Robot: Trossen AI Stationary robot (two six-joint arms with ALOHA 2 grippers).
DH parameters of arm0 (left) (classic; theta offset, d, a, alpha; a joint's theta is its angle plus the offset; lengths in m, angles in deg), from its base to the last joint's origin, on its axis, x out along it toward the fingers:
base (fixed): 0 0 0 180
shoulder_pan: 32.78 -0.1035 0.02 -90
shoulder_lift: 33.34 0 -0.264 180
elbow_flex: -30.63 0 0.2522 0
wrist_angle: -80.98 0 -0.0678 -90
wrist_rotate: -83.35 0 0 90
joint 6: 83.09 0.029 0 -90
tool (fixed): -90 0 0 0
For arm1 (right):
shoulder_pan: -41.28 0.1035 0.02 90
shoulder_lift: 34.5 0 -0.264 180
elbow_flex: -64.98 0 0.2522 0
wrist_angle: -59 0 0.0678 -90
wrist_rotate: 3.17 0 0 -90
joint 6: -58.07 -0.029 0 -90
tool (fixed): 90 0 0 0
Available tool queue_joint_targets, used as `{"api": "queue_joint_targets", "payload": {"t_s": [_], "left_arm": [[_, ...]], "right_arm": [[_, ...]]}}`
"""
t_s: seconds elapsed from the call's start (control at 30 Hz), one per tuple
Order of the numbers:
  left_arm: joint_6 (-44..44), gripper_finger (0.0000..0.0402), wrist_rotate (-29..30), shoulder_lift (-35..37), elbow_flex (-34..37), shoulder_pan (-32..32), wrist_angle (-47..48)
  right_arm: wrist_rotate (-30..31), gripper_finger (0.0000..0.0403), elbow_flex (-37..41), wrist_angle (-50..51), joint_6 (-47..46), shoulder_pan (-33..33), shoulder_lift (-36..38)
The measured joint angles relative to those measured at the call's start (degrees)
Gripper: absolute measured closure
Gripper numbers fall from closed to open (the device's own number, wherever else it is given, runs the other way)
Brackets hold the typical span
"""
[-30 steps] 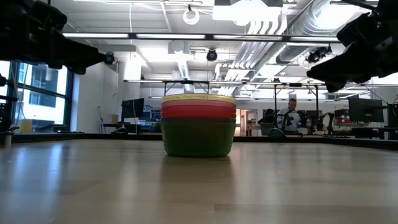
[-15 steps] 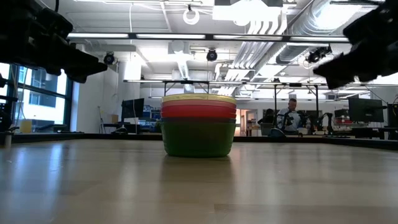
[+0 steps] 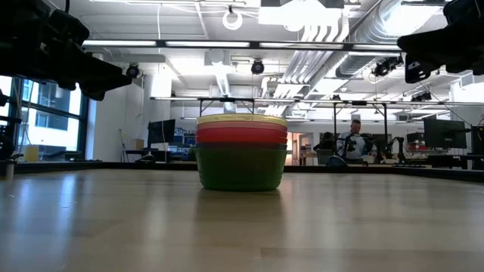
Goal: Nest bowls inside each other
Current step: Return to Home Position
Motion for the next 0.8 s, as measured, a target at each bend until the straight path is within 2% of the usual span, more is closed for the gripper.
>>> {"api": "queue_joint_targets", "payload": {"t_s": [0.2,0.37,0.57,0.8], "left_arm": [[-0.19,0.0218,0.12,0.03,0.00,0.00,-2.83],[-0.18,0.0218,-2.01,0.03,0.00,0.00,-3.38],[0.44,0.0218,-6.59,0.03,0.00,0.00,-5.63],[1.33,0.0218,-6.50,0.03,0.00,0.00,-6.48]], "right_arm": [[-0.36,0.0402,0.00,-2.12,-0.72,-0.02,-0.02],[-3.47,0.0402,0.00,3.11,-0.24,-0.02,-0.08],[-6.30,0.0402,-0.01,3.57,5.69,-0.06,-0.16],[-5.75,0.0402,-0.02,3.58,11.20,-2.23,-0.19]]}}
